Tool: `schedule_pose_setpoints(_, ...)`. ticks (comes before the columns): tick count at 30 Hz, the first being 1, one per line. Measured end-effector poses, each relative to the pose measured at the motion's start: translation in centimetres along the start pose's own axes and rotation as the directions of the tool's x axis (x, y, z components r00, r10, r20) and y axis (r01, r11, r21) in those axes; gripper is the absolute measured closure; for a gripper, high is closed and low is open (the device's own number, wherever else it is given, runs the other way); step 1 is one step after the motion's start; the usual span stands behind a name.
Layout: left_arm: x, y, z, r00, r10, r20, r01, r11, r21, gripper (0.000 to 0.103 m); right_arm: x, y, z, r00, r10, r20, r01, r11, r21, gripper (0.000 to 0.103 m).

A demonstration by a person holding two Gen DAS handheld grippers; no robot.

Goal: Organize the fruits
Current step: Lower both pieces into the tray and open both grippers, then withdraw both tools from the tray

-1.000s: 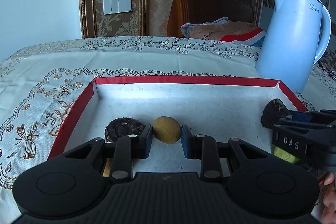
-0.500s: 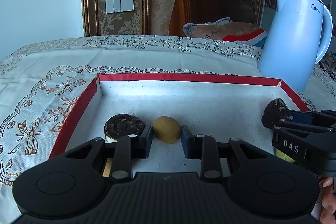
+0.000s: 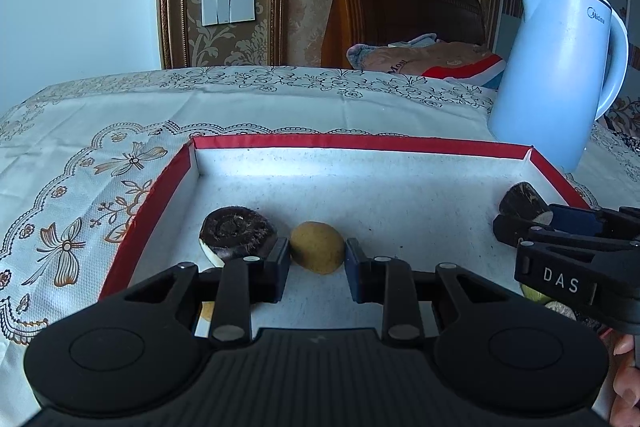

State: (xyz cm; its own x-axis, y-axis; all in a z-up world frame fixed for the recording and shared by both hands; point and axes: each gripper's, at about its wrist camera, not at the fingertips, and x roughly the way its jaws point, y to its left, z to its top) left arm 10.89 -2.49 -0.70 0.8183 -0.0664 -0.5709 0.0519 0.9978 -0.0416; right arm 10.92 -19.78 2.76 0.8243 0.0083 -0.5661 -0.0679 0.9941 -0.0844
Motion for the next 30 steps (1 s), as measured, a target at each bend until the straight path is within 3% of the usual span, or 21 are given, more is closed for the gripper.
schedule_pose_setpoints(4, -0.4, 0.0, -0.3, 1.000, 0.005, 0.000, -0.005, 1.000, 0.010, 0.074, -0.7, 0.0, -0.3, 1.000, 0.009, 0.012, -0.009, 1.000, 0.008, 0.043)
schedule_pose_setpoints(13, -1.4, 0.7, -0.6, 1.000, -0.009, -0.006, 0.009, 1.000, -0.021, 0.074, -1.9, -0.1, -0.8, 0.999, 0.030, 0.023, -0.030, 0.999, 0.009, 0.038)
schedule_pose_setpoints(18, -2.9, 1.9, -1.2, 1.000, -0.031, 0.000, 0.031, 0.997, -0.072, 0.074, -3.3, -0.1, -1.2, 0.998, 0.013, 0.062, -0.014, 1.000, 0.002, 0.021)
schedule_pose_setpoints(30, -6.1, 2.3, -3.0, 0.998, -0.051, 0.020, 0.052, 0.996, -0.067, 0.074, -6.2, -1.8, -2.7, 0.997, 0.035, 0.068, -0.041, 0.996, 0.079, 0.021)
